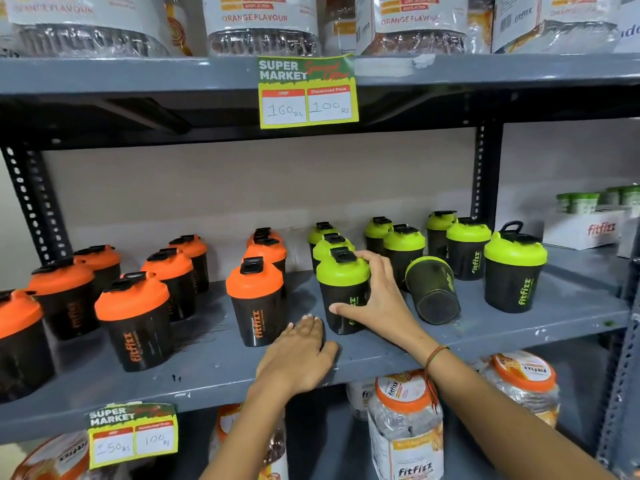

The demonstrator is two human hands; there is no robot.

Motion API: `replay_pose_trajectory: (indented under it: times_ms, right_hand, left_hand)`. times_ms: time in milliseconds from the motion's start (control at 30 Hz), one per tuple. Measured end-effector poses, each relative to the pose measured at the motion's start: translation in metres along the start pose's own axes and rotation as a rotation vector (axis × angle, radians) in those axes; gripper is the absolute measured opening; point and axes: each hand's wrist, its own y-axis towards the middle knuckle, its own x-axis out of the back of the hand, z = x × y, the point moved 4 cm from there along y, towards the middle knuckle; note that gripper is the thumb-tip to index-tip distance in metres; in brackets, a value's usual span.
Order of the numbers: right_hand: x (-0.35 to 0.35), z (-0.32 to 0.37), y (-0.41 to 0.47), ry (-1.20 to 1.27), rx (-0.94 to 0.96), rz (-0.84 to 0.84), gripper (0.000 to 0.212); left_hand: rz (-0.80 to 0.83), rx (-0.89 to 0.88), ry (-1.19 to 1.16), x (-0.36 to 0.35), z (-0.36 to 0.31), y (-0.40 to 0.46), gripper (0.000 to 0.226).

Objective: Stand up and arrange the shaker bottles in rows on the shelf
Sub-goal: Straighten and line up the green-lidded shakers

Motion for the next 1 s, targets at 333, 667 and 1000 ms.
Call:
replay_pose_trajectory:
  times_ms: [333,667,1000]
  right_hand:
    - [0.107,-0.051,0.018,-0.209,-0.221,-0.337,0.060]
    - [0.099,-0.103,0.024,-0.044,-0.616,0.117,0.090]
    - [0.111,-0.055,0.015,-0.410,-0.123,-0.167,0.104]
  left_hand:
    - [0.010,0.005,0.012,-0.002,0.000,0.002,0.064]
    - [0.007,0.027,0.000,-0.003,0.002,0.003,0.062]
    - [0.000,0.043,0.003,0.002,-0.002,-0.001,0.062]
